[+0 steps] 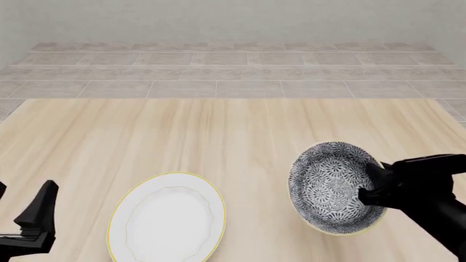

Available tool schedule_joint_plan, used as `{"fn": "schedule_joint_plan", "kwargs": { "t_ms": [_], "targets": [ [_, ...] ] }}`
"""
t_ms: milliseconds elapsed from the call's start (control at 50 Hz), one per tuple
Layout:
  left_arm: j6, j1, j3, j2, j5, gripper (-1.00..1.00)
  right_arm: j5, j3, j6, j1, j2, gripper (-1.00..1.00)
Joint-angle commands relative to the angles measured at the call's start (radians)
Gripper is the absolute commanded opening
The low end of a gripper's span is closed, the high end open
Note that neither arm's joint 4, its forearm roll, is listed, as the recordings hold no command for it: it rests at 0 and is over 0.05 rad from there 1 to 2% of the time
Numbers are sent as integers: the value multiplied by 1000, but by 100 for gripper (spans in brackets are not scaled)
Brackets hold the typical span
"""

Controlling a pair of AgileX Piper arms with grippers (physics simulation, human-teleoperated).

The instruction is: Put the bowl on the plate.

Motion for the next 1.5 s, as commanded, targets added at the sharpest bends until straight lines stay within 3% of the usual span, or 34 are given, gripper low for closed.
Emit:
{"fn": "schedule_joint_plan", "kwargs": {
  "t_ms": [20, 80, 100, 140, 420, 1000, 1040, 1100, 1500],
  "targets": [
    [0, 0, -1, -2, 1, 100, 60, -80, 6, 8, -4, -100],
    [0, 1, -1, 1, -3, 100, 29, -79, -3, 30, 15, -100],
    [0, 1, -1, 4, -5, 100, 90, -109, -14, 8, -3, -100],
    [0, 0, -1, 6, -7, 100, 108, -119, -15, 5, -9, -100],
    [1, 0, -1, 1, -4, 100, 60, -114, 26, 40, 39, -100],
    [1, -2, -1, 10, -12, 100, 98, -140, 43, 97, 3, -100],
    [2, -3, -1, 8, -10, 100, 146, -219, 53, 105, 40, -100],
    [1, -3, 0, 4, -5, 100, 190, -251, 50, 112, 28, -100],
    [6, -3, -1, -2, 5, 100, 210, -322, 68, 179, 84, -100]
  ]
}}
